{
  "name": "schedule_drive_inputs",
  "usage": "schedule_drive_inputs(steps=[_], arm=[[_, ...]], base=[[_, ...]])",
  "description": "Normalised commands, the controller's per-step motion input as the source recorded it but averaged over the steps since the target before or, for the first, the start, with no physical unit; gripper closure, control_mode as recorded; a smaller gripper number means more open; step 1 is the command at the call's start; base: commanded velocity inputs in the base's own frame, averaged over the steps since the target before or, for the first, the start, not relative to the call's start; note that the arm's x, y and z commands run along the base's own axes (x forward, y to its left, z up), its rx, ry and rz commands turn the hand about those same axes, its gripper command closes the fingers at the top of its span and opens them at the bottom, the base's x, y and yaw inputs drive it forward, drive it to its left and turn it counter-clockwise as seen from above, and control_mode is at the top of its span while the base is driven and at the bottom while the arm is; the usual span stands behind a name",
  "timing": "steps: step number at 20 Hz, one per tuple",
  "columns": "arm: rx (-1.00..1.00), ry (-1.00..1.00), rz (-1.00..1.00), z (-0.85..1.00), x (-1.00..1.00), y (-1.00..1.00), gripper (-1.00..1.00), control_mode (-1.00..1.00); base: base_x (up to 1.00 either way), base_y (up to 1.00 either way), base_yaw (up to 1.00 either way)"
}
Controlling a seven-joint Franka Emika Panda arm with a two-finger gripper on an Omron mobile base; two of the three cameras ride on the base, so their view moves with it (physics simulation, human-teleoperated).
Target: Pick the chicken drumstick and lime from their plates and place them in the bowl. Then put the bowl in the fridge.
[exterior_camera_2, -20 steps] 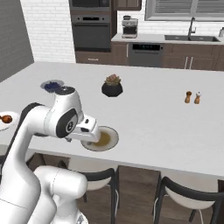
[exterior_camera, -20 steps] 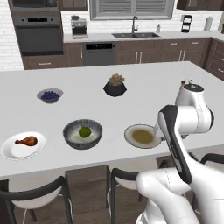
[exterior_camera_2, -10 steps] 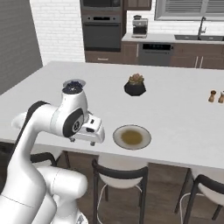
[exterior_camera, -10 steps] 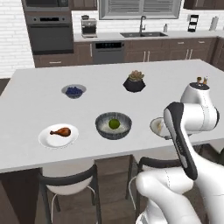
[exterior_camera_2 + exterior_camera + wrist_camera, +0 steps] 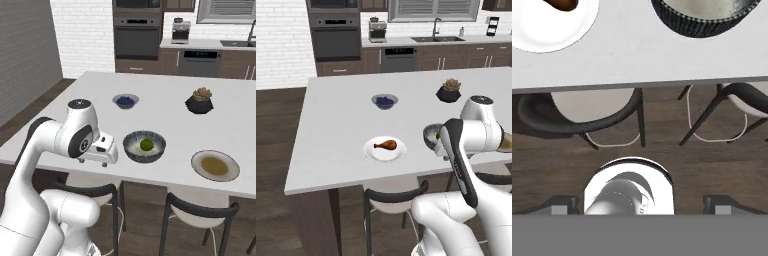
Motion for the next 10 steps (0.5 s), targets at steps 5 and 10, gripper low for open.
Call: schedule_drive_inputs(steps=[5,10], arm=[[0.0,0.0,0.0,0.0,0.0,0.0,-1.0,1.0],[0.0,0.0,0.0,0.0,0.0,0.0,-1.0,1.0]], base=[[0.6,0.19,0.0],[0.62,-0.04,0.0]])
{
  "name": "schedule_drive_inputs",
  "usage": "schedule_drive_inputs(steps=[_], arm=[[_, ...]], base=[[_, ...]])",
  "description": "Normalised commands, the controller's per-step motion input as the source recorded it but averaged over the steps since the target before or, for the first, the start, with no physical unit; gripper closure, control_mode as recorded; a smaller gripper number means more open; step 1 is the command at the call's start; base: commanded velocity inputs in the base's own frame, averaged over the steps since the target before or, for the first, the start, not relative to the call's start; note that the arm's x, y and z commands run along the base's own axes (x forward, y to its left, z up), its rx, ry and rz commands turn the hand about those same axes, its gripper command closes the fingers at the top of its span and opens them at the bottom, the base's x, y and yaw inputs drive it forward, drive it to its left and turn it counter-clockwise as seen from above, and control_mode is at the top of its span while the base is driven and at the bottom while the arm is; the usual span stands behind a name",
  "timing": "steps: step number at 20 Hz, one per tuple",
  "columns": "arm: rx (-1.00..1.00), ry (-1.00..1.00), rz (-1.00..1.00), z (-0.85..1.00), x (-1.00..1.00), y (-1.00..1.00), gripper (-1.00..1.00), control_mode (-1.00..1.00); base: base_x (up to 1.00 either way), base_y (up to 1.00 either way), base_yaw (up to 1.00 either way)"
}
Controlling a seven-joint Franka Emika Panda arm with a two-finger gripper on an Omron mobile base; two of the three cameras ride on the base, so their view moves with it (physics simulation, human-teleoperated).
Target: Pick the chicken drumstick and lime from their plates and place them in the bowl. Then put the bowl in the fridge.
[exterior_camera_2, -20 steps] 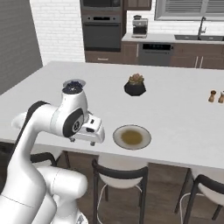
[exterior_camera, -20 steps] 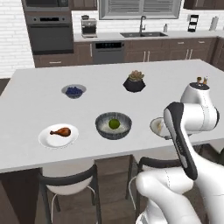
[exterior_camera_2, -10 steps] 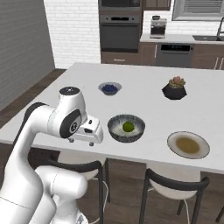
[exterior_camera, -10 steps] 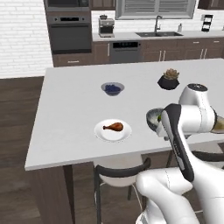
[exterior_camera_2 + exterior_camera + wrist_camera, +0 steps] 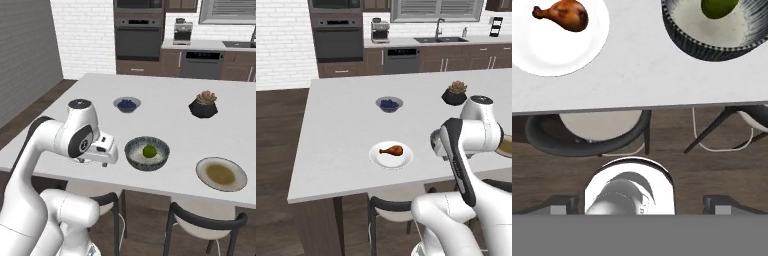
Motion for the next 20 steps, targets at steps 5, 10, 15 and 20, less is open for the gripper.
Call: schedule_drive_inputs(steps=[5,10,15,20], arm=[[0.0,0.0,0.16,-0.1,0.64,0.09,-1.0,-1.0],[0.0,0.0,0.4,-0.31,1.0,0.6,-1.0,-1.0],[-0.01,0.0,0.45,-0.32,0.97,0.45,-1.0,-1.0],[-0.01,0.0,0.3,-0.3,0.98,0.28,-1.0,-1.0]], base=[[0.0,0.0,0.0],[0.0,0.0,0.0],[0.0,0.0,0.0],[0.0,0.0,0.0]])
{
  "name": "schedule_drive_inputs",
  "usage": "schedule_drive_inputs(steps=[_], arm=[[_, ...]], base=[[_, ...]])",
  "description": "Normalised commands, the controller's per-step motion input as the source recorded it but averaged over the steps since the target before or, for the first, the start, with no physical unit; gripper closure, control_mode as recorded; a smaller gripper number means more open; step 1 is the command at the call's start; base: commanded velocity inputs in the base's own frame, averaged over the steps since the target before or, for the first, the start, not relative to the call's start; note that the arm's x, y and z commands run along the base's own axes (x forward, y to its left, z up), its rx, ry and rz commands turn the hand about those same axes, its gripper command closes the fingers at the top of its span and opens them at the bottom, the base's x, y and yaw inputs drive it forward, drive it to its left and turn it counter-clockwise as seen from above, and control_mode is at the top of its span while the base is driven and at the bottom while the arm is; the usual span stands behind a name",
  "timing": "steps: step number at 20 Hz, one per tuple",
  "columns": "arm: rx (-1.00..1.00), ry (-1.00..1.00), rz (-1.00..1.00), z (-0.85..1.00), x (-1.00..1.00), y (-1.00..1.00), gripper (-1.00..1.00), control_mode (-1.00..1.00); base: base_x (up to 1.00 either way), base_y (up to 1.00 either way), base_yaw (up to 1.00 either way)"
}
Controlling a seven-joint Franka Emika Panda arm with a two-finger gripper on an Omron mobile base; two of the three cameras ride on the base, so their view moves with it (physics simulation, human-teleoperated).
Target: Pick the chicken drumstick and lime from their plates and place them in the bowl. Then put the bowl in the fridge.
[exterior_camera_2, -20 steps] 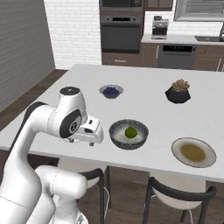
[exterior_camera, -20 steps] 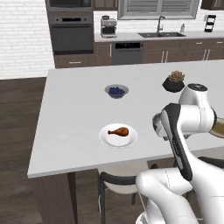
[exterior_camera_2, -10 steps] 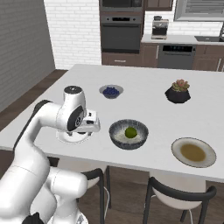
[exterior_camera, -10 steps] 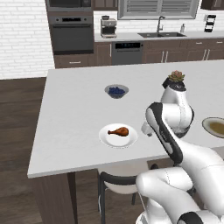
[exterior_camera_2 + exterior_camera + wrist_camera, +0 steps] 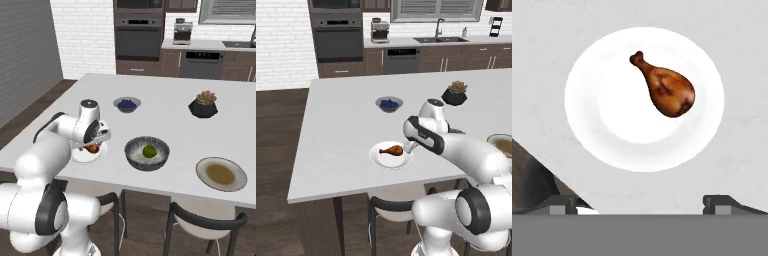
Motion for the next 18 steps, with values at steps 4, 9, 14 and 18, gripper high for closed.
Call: schedule_drive_inputs(steps=[4,9,14,18], arm=[[0.0,0.02,0.12,0.0,0.36,0.0,-1.0,-1.0],[-0.13,0.17,0.05,-0.1,0.5,0.28,-1.0,-1.0],[-0.18,0.15,0.06,-0.28,0.5,0.24,-1.0,-1.0],[-0.03,0.0,0.03,-0.21,0.27,-0.04,-1.0,-1.0]], base=[[0.0,0.0,0.0],[0.0,0.0,0.0],[0.0,0.0,0.0],[0.0,0.0,0.0]])
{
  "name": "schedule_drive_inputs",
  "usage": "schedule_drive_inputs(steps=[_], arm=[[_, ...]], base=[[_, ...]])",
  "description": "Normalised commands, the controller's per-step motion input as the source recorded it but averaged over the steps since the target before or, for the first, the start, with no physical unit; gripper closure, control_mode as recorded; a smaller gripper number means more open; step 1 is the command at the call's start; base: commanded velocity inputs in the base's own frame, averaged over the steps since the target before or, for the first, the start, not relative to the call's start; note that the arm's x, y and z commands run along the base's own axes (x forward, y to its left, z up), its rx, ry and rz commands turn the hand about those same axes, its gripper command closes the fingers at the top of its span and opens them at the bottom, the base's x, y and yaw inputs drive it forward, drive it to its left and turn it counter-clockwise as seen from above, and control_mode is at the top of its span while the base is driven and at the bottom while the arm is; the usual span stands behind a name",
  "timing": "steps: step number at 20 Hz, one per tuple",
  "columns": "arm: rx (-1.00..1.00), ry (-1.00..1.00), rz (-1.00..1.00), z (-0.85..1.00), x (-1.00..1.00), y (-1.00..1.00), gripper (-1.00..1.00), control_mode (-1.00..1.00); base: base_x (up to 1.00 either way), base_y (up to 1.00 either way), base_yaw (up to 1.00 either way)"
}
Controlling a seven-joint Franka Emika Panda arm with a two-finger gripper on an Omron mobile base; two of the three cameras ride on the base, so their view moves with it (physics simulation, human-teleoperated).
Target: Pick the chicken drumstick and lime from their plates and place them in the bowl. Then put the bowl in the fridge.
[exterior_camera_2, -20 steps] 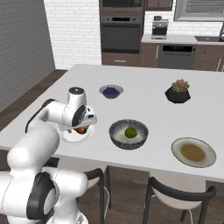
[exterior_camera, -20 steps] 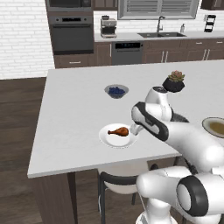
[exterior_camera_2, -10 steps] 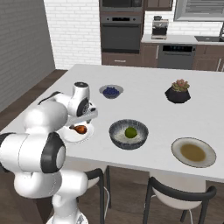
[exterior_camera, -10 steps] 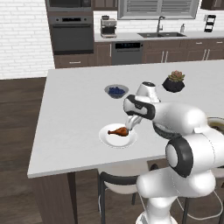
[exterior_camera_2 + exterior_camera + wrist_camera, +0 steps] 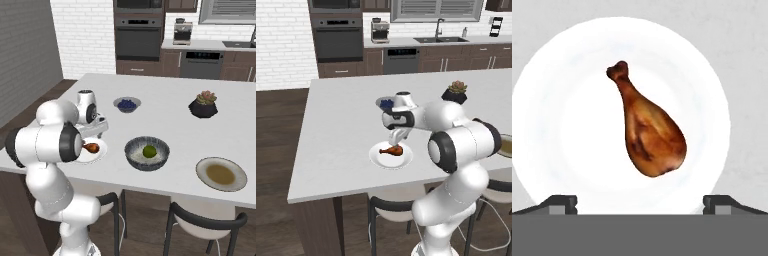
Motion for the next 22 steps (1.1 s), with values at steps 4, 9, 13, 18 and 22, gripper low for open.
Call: schedule_drive_inputs(steps=[4,9,13,18,22], arm=[[0.0,-0.04,0.0,-0.49,0.19,0.0,-1.0,-1.0],[0.0,-0.16,0.0,-0.46,0.0,0.0,-1.0,-1.0],[0.0,-0.16,0.0,-0.31,0.0,0.0,-1.0,-1.0],[0.0,-0.11,0.0,-0.28,0.0,0.0,-1.0,-1.0],[0.0,-0.01,0.0,-0.05,0.03,0.0,-1.0,-1.0]], base=[[0.0,0.0,0.0],[0.0,0.0,0.0],[0.0,0.0,0.0],[0.0,0.0,0.0],[0.0,0.0,0.0]])
